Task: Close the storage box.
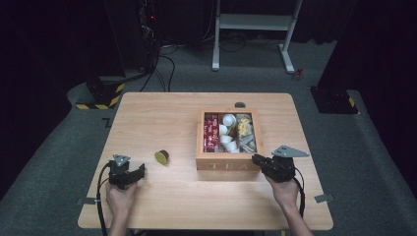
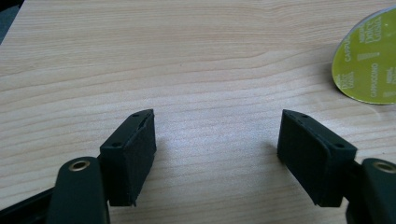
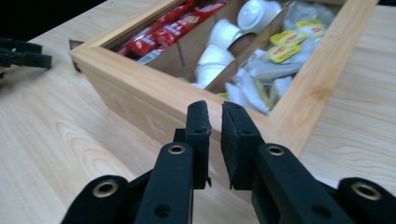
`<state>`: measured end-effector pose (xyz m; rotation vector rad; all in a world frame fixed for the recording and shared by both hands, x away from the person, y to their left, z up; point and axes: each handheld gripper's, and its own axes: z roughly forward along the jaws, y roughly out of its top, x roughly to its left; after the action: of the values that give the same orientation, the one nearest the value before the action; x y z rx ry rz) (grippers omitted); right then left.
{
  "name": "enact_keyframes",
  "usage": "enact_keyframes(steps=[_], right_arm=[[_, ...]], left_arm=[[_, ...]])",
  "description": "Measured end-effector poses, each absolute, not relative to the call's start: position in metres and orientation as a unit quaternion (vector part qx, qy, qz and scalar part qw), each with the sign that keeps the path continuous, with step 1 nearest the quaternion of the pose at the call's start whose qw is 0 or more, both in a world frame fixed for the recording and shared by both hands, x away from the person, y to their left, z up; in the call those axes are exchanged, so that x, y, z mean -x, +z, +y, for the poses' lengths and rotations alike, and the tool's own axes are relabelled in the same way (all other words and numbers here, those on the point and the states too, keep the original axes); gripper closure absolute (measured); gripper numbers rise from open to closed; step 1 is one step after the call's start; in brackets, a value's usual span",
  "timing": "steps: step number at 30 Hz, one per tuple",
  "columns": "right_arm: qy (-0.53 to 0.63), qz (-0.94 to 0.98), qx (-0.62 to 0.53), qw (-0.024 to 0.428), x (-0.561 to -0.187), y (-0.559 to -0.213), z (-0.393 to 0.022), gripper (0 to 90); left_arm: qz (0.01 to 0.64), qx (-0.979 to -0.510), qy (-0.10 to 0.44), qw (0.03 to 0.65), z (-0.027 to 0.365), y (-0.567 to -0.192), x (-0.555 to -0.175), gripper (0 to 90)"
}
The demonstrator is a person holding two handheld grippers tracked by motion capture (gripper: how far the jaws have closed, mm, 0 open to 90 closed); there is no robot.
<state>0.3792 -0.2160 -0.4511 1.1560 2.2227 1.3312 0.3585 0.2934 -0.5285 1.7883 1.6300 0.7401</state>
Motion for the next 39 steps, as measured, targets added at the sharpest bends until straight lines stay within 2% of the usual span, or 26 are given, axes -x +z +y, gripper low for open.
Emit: enact_keyframes(steps=[8,17,39], right_arm=[[0.443,0.773,-0.415,0.183,-0.39,-0.45,-0.223,89.4],[0.437,0.779,-0.403,0.199,-0.389,-0.451,-0.224,89.7],[0.463,0.718,-0.474,0.213,-0.389,-0.447,-0.289,65.3]], left_arm=[[0.615,-0.674,0.278,0.3,0.293,-0.528,-0.358,27.9],[0.614,-0.676,0.278,0.299,0.294,-0.528,-0.358,27.9],[0.613,-0.676,0.277,0.301,0.293,-0.528,-0.358,27.9]])
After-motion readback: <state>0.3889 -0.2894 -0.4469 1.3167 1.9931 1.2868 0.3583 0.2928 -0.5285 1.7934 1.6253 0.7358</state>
